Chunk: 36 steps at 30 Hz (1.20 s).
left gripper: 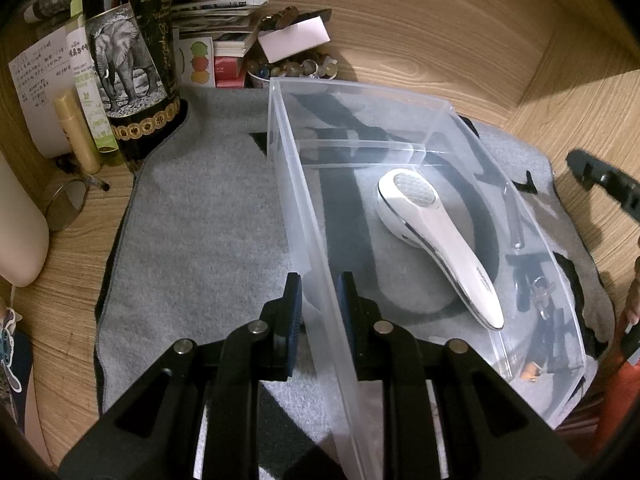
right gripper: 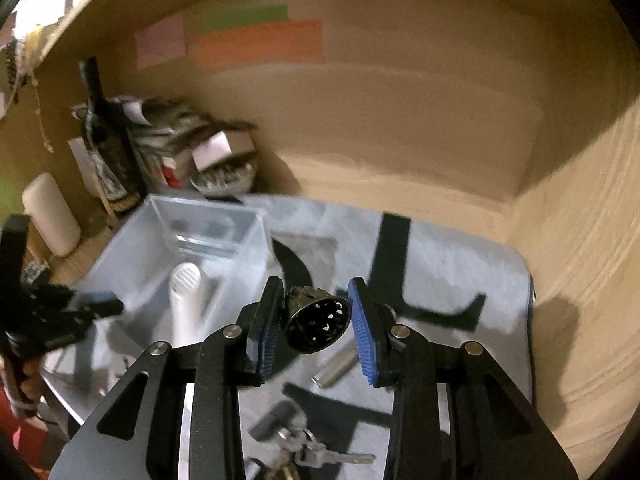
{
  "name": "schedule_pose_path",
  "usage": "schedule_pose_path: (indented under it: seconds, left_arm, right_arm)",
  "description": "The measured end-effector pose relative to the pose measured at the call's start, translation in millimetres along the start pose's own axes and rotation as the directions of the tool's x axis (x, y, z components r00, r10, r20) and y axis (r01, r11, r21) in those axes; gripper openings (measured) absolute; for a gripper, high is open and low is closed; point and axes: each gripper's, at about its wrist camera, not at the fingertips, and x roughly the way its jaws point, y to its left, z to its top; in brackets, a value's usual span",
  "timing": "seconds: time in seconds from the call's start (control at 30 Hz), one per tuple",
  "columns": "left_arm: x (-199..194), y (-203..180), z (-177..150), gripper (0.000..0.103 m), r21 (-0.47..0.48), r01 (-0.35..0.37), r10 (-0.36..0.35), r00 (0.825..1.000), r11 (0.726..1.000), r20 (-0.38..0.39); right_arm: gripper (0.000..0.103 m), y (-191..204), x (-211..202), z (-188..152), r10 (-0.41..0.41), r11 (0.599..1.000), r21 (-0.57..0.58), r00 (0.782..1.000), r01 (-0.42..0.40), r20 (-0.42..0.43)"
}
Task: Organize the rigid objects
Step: 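Lower the black connector into the box and open the right tool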
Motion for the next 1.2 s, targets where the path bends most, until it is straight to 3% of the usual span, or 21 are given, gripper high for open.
schedule_pose_path:
  seconds: [0.2,0.4,0.93,1.2]
  left_arm:
    - [-0.1,-0.2,0.4,0.019,0.001,-0.001,0.001,1.0,1.0,0.0]
    - [-0.7,-0.7,1.2,0.019,-0.003,0.001,-0.001,1.0,1.0,0.001]
    - [-2.1,-1.9,1.4,0.019,-0.004,0.001,-0.001,1.0,1.0,0.003]
    - [-2.1,-1.9,1.3,0.019,-0.003,0.001,-0.001,1.0,1.0,0.003]
  right_arm:
    - [0.031,18.2,-7.0,17.9,0.059,0.998,0.001,0.996,-0.059,0.061]
    - [0.031,47.1,3.4,27.5,0.112,0.993,-0.052,0.992,-0.109,0.051]
    - [0.031,103.0,55.4,19.1,0.182,0.969,-0.15,0.978,-0.197,-0.105]
    - [0.031,114.1,79.4,8.5,0.204,0.957,-0.157,0.951,-0.244,-0.233]
